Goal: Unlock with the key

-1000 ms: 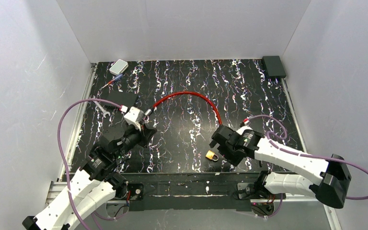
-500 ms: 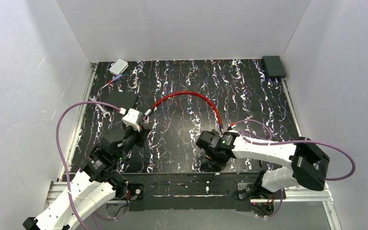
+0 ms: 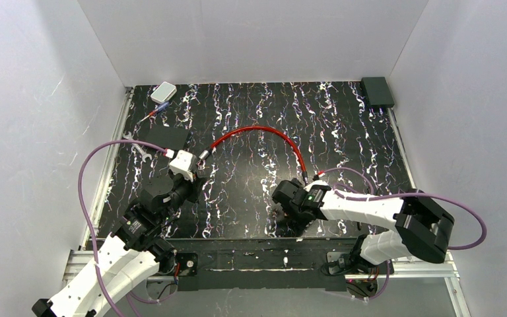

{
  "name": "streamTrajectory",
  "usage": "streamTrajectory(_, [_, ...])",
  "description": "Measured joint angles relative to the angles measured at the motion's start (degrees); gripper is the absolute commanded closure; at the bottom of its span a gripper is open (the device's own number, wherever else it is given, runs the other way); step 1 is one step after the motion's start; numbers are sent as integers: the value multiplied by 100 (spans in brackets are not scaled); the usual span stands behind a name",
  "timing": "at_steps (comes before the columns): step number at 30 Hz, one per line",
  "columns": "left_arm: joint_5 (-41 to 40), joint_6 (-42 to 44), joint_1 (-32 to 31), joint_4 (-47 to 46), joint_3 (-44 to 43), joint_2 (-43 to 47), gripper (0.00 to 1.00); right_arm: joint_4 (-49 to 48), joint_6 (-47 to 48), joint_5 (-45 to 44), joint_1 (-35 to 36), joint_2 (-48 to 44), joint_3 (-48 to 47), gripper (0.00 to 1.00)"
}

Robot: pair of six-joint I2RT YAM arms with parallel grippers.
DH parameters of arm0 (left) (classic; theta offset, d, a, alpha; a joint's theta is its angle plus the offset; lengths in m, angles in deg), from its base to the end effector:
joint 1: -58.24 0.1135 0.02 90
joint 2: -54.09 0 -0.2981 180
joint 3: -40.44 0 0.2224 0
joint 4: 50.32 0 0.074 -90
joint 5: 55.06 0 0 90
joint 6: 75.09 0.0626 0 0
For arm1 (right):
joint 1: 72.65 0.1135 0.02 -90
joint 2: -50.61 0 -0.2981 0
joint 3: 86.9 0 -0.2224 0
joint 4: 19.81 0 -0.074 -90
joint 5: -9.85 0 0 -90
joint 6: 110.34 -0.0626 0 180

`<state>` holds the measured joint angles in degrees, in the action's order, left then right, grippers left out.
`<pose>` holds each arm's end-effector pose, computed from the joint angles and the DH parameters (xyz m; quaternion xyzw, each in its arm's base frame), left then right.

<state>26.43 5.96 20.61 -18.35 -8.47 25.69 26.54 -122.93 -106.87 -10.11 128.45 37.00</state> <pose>0.0843 -0.0533 0.3062 0.1457 0.7596 -0.1968 0.6025 0.1229 0.1754 0.2020 0.3683 0.8824 0.1540 0.2489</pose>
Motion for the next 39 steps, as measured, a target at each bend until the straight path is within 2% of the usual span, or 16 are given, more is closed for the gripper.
streamTrajectory(12, [-31, 26, 0, 0, 0, -48, 100, 660, 1032, -463, -634, 118, -393, 10])
streamTrajectory(21, [-70, 44, 0, 0, 0, -48, 100, 1239, 1370, -111, -632, 730, -1093, 7])
streamTrajectory(30, [-76, 66, 0, 0, 0, -46, 100, 1674, 1532, 348, -592, 1038, -1445, 10])
streamTrajectory(34, [-79, 85, 0, 0, 0, -46, 100, 1770, 1567, 472, -516, 1316, -1504, 14])
streamTrajectory(39, [-94, 90, 0, 0, 0, -35, 100, 1825, 1556, 501, -452, 1545, -1635, 26])
